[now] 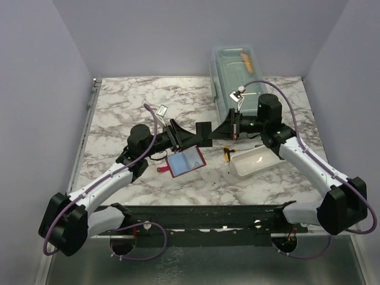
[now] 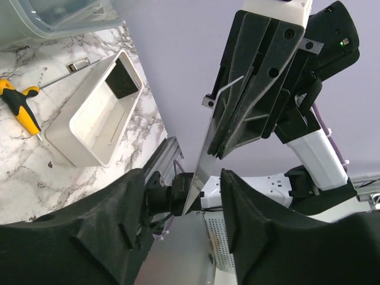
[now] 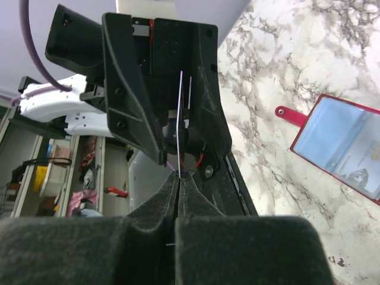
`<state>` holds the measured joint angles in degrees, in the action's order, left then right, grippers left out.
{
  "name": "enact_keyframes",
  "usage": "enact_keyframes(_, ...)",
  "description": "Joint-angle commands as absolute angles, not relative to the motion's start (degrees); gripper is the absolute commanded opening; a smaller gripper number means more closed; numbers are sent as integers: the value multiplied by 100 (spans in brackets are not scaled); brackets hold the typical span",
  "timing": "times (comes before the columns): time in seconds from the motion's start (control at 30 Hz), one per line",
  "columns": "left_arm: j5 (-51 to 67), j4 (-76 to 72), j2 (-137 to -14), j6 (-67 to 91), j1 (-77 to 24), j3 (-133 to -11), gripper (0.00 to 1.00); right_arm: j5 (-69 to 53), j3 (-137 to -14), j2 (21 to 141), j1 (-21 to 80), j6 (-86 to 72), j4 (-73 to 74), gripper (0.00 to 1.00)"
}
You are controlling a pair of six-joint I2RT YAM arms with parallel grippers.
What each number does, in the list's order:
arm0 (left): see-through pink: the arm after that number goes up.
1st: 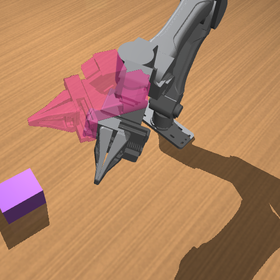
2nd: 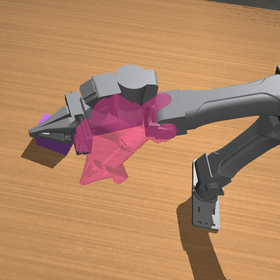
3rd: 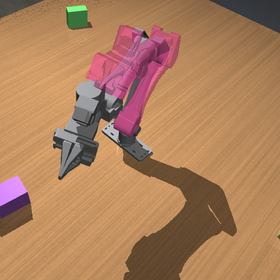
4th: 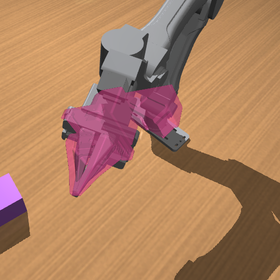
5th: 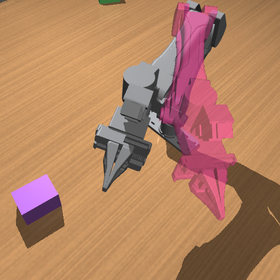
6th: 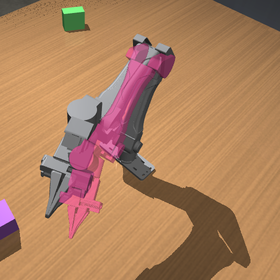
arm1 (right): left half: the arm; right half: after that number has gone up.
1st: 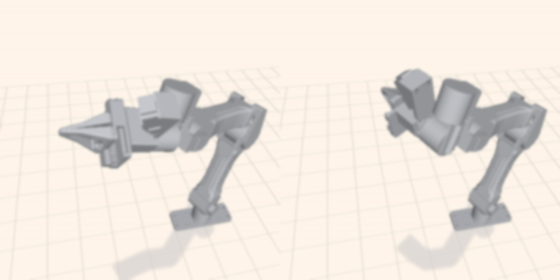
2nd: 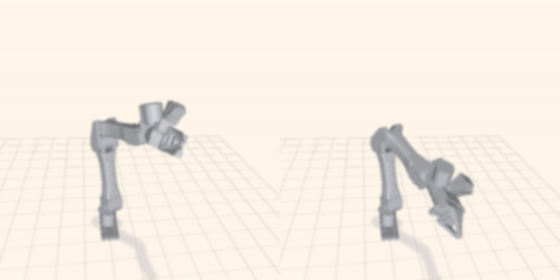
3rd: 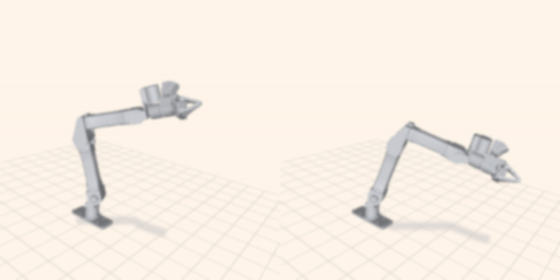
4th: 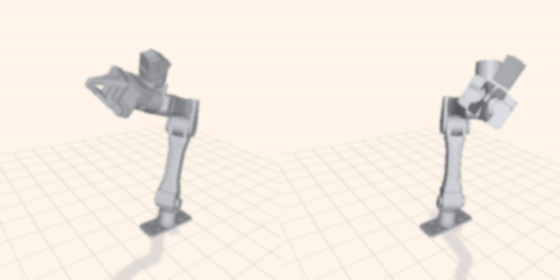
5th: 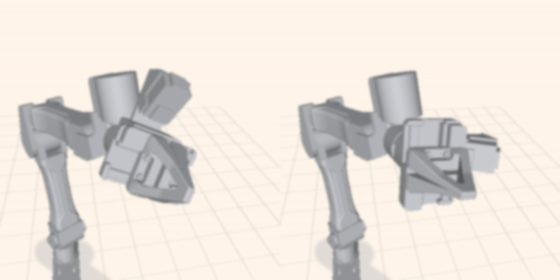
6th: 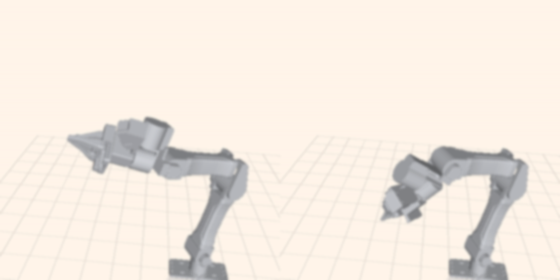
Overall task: Put the credit cards into the card holder
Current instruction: Pick up the credit card from the storage box, then insert the credit card into the card holder.
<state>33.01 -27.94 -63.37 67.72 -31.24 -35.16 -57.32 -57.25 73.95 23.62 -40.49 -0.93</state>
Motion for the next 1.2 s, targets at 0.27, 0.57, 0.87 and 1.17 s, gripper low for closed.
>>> enact_keyframes(0.27,4012,-2990,-6406,6571,-2620,-3674,36,-6232,-5698,7699,2562,-3627,178,0)
enact_keyframes(0.57,3603,-79,-6307,5030,-2355,-4180,0,-4854,-6211,8199,2718,-2762,1164,19)
enact_keyframes(0.87,3684,1476,-7131,4217,-1813,-3997,0,-2985,-6844,9635,3272,-2111,1784,37)
enact_keyframes(1.17,4324,667,-8141,3979,-1529,-3914,0,-2395,-7430,10945,3463,-1647,2059,5)
